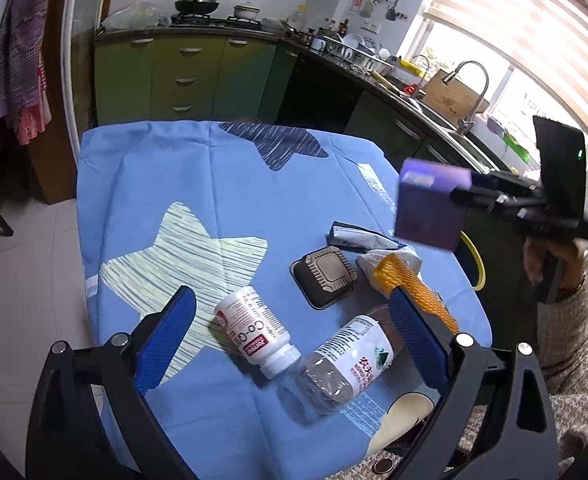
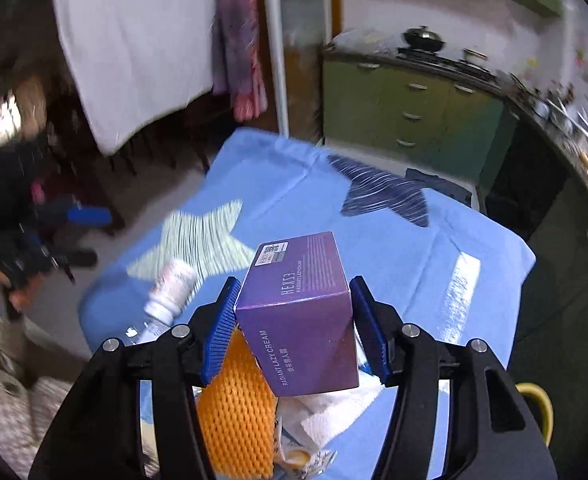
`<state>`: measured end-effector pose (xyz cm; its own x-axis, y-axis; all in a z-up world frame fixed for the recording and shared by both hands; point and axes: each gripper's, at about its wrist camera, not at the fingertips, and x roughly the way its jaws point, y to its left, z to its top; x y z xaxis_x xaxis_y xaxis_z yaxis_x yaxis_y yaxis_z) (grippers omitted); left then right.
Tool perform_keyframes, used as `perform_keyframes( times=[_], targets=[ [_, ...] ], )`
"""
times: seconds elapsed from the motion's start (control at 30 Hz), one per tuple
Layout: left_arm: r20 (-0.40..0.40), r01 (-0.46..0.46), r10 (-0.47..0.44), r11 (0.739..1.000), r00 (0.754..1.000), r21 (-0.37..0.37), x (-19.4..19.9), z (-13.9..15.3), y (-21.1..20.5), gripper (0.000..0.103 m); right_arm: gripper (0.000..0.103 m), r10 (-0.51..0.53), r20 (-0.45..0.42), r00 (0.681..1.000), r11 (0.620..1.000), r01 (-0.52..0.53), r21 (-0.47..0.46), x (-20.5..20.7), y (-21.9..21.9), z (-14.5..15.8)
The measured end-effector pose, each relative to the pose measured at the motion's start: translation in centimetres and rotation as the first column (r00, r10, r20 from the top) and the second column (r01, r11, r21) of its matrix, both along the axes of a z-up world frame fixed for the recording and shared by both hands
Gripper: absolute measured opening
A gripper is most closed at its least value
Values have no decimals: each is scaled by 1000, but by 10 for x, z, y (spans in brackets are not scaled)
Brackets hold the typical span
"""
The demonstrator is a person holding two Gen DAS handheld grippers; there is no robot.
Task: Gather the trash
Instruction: 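Carry the purple box over the bin and open the right tool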
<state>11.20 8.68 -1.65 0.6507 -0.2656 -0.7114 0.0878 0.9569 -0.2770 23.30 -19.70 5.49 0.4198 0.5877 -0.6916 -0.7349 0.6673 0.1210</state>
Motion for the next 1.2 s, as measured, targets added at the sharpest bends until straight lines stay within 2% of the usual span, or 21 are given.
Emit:
perform_keyframes(
  times=[0.13,0.27,0.33,0.37,0.4,0.47,0.53,0.67,0.8,0.83,0.87,0.97,1.0,1.2],
  targets=[
    [4,28,-28,1000,1000,8,1,4,-12,92,56,-149,20,989,988,148,51,0,-63,18],
    [8,59,-59,998,998,11,2,7,-26,92,56,-358,13,934,933,357,32,5,-139,13],
    [9,74,-74,997,997,13,4,8,-34,92,56,-471,8,882,882,471,-14,11,-180,-1],
    [8,81,-81,997,997,15,5,9,-39,92,56,-532,7,846,845,532,-47,15,-202,-14],
    [7,88,-88,996,996,16,6,9,-42,92,56,-563,-3,827,825,562,-64,20,-216,-23],
    [4,102,-102,994,995,24,9,10,-52,92,56,-623,-69,779,781,616,-99,33,-250,-54],
    [-1,114,-115,993,993,32,12,11,-61,92,56,-663,-117,740,749,650,-129,44,-272,-82],
    [-12,138,-138,989,990,55,13,12,-78,92,56,-704,-200,681,710,684,-170,63,-305,-130],
    [-35,159,-157,985,987,63,16,10,-89,93,60,-706,-250,663,707,684,-181,69,-321,-157],
    [-40,161,-158,985,987,62,16,10,-91,93,70,-716,-249,652,696,696,-177,68,-325,-158],
    [-46,163,-161,985,986,61,17,9,-92,93,75,-730,-234,643,681,712,-169,64,-329,-156],
    [-63,172,-168,983,984,60,20,5,-97,93,75,-740,-206,641,670,732,-127,45,-330,-142],
    [-67,175,-171,983,983,60,21,4,-99,93,75,-737,-202,645,671,734,-106,38,-330,-135],
    [-113,207,-202,978,973,30,28,-7,-111,93,76,-685,-152,713,709,700,88,-38,-309,-91]
  ],
)
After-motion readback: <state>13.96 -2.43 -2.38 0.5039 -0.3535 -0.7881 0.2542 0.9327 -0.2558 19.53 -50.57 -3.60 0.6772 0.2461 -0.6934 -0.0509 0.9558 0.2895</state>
